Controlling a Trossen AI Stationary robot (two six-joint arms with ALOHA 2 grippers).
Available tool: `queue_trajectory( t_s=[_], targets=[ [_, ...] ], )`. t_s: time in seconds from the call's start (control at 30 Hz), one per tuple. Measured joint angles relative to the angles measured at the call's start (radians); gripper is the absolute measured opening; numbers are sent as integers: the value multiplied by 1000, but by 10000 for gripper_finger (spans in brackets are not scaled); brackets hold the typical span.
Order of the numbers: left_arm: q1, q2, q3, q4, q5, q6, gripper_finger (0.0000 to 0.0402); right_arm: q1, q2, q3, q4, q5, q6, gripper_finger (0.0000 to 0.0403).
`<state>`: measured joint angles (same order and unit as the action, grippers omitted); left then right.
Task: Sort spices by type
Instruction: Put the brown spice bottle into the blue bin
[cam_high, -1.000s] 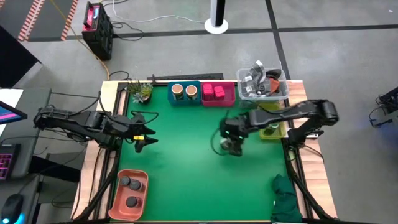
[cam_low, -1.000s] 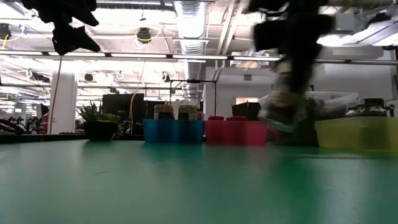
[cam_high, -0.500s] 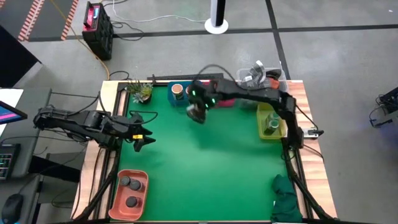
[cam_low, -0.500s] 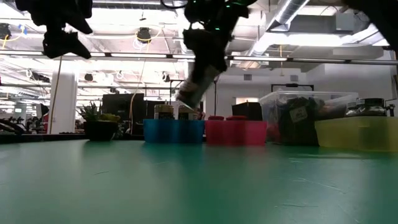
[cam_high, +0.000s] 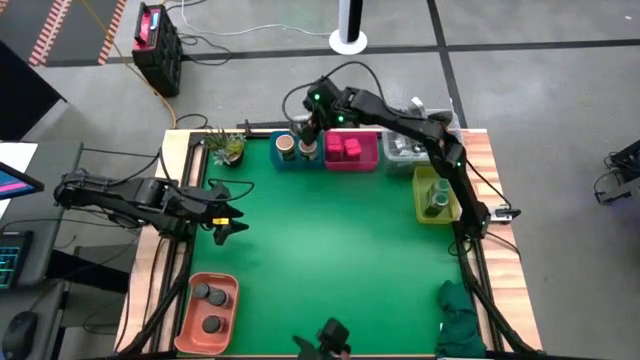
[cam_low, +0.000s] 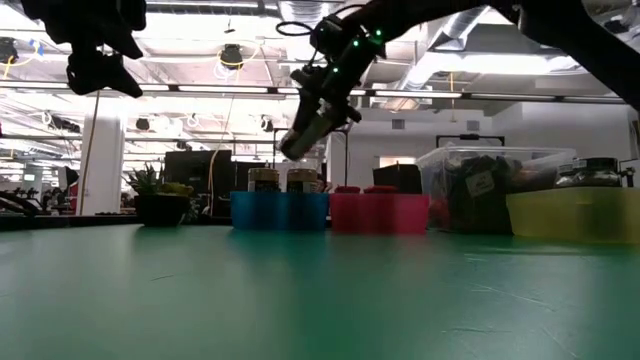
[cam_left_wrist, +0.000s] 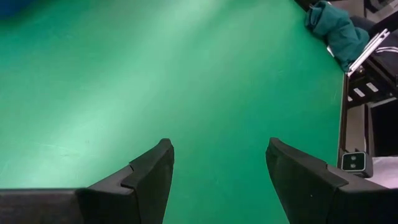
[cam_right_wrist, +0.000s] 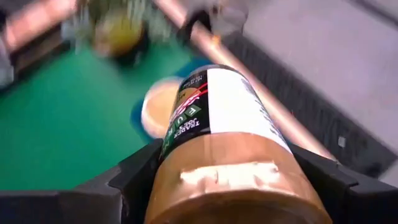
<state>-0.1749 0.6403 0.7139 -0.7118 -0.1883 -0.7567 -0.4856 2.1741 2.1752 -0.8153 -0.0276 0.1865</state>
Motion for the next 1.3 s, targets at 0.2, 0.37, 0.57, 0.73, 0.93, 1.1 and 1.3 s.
queue_trajectory(
  t_s=[0.2, 0.37, 0.57, 0.73, 0.93, 1.1, 1.3],
  targets=[
    [0, 0, 0, -3, -1, 0, 242, -44, 27, 2, 86, -1, 23, 307],
    [0, 0, 0, -5, -25, 0, 242, -75, 66, 2, 101, -24, 20, 307],
    [0, -11, 0, -16, -37, -8, 242, -103, 105, 1, 40, -30, 32, 307],
    [0, -34, 0, -16, -59, -13, 242, -114, 105, 2, -26, -60, 3, 307],
    [0, -60, 0, -15, -101, -15, 242, -101, 107, 2, -77, -78, -72, 307],
    [0, -61, 0, -14, -104, -15, 242, -97, 107, 2, -99, -142, -91, 307],
    [0, -61, 0, 20, -104, -15, 242, -105, 107, 2, -93, -126, -91, 307]
  ],
)
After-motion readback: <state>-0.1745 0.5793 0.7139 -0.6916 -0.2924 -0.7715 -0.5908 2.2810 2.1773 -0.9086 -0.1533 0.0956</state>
